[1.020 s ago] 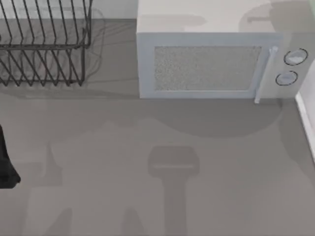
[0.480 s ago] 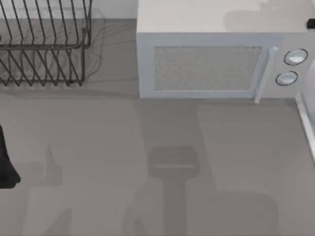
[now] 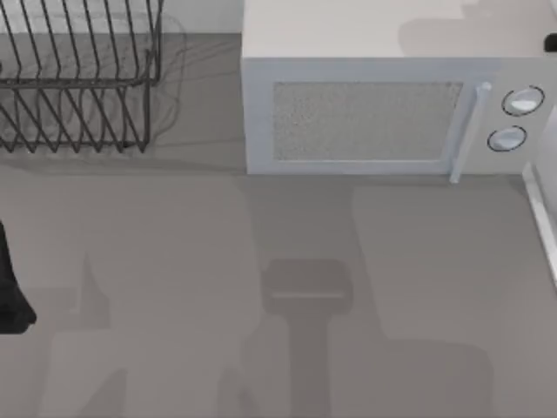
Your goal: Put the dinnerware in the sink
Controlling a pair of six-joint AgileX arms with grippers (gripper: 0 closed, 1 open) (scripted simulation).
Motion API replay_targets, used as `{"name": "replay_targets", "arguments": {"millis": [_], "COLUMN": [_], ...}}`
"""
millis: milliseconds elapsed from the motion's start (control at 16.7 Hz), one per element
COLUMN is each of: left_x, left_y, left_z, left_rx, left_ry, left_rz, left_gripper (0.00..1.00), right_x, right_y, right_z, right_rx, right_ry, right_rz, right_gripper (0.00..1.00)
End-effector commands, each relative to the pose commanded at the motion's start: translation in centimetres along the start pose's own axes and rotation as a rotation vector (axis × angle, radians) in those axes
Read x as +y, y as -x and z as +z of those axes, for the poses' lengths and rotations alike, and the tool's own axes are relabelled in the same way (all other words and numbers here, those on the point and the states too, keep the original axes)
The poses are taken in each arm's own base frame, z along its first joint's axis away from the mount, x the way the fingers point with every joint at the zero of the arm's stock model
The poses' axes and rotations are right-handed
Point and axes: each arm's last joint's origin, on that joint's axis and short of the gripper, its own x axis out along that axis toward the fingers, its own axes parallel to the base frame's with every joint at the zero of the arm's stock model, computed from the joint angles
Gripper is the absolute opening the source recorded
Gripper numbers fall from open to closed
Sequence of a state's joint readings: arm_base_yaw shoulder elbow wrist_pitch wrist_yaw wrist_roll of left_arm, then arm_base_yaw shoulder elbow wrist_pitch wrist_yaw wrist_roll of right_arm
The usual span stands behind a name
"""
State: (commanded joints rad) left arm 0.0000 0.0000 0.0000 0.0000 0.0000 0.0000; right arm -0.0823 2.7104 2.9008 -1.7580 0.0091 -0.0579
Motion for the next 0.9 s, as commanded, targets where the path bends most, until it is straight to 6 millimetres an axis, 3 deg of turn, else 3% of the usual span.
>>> {"name": "replay_targets", "arguments": {"millis": [600,900], "left_x": [0.0,0.0], "left_y": [0.0,0.0], "left_z": [0.0,0.0], "left_rx": [0.0,0.0], "left_ry": [0.0,0.0], "left_rz": [0.0,0.0], "left_gripper": [1.0,1.0], "right_x": [0.0,0.0], "right_y": [0.0,0.0], "right_z": [0.0,0.0], "right_rx": [0.0,0.0], "right_ry": [0.0,0.0], "right_rz": [0.0,0.0], "right_gripper": [0.98,1.0]}}
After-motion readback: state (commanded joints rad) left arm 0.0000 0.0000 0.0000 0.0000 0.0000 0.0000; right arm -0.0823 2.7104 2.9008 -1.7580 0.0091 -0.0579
